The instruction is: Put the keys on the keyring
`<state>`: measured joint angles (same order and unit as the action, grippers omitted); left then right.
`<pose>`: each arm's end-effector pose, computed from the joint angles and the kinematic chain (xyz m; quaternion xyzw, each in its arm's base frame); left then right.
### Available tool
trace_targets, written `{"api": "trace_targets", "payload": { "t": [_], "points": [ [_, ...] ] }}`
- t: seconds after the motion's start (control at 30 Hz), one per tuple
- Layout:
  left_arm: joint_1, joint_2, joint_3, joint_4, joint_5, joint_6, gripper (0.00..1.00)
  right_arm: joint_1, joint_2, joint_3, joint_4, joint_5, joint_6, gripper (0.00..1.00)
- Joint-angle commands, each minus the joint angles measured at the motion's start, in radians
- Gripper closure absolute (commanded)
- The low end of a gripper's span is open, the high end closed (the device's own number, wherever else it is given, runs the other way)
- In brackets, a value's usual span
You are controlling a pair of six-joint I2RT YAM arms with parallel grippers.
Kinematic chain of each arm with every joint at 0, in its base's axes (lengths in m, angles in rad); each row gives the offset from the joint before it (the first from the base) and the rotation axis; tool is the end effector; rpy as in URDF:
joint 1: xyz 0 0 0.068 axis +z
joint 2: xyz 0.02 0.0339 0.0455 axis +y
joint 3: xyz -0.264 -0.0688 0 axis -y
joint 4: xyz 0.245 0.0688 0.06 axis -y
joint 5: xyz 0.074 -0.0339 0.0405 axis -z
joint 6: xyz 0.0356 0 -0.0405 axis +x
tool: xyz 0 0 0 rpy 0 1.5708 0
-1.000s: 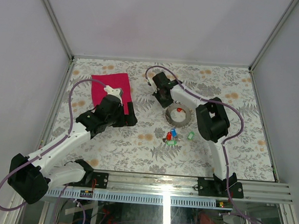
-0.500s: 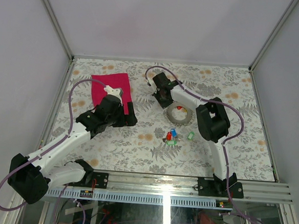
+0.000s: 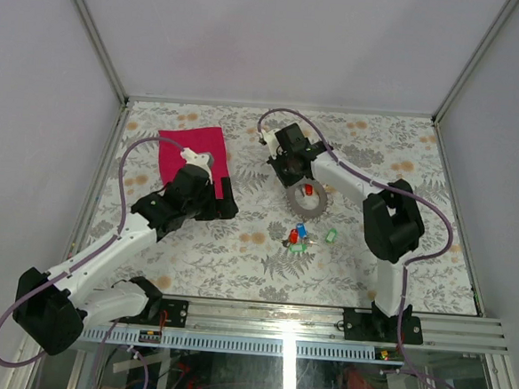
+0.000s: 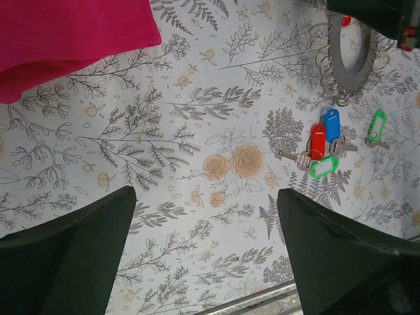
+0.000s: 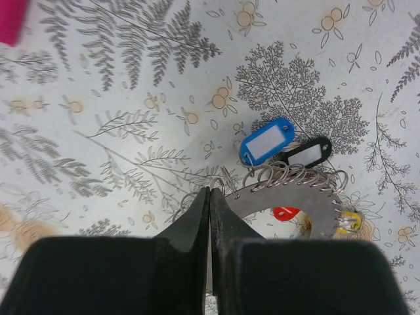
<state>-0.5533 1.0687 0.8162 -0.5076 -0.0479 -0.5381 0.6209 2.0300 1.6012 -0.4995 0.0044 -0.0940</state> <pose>0.1920 -0.1166 0.2663 -0.0025 0.9187 -0.1858 0.3484 0.3665 0.2619 0.2151 -0.3313 0.8891 0.0802 0.3054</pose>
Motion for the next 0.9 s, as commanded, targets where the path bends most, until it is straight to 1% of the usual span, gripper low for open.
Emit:
{"api": "trace_targets", "payload": {
  "t": [0.0, 0.2, 0.5, 0.6, 0.67, 0.87],
  "points": [
    [0.009, -0.039, 0.015, 0.087, -0.007, 0.05, 0.08, 0.002, -0.149, -0.055, 0.108, -0.082, 0.01, 1.0],
    [0.009, -0.091, 0.023, 0.173, 0.007, 0.123, 0.08, 0.0, -0.233, -0.126, 0.159, -0.167, 0.022, 1.0],
    [0.009, -0.257, -0.079, 0.438, 0.012, 0.255, 0.11, -0.007, -0.362, -0.217, 0.24, -0.305, 0.025, 1.0],
    [0.009, -0.284, -0.088, 0.47, 0.017, 0.312, 0.17, -0.014, -0.424, -0.246, 0.273, -0.346, 0.031, 1.0],
    [0.009, -0.288, -0.083, 0.475, 0.046, 0.368, 0.2, -0.018, -0.465, -0.262, 0.291, -0.373, 0.031, 1.0],
    [0.009, -0.305, -0.07, 0.518, 0.15, 0.441, 0.22, -0.027, -0.552, -0.28, 0.317, -0.464, 0.031, 1.0]
  ]
}}
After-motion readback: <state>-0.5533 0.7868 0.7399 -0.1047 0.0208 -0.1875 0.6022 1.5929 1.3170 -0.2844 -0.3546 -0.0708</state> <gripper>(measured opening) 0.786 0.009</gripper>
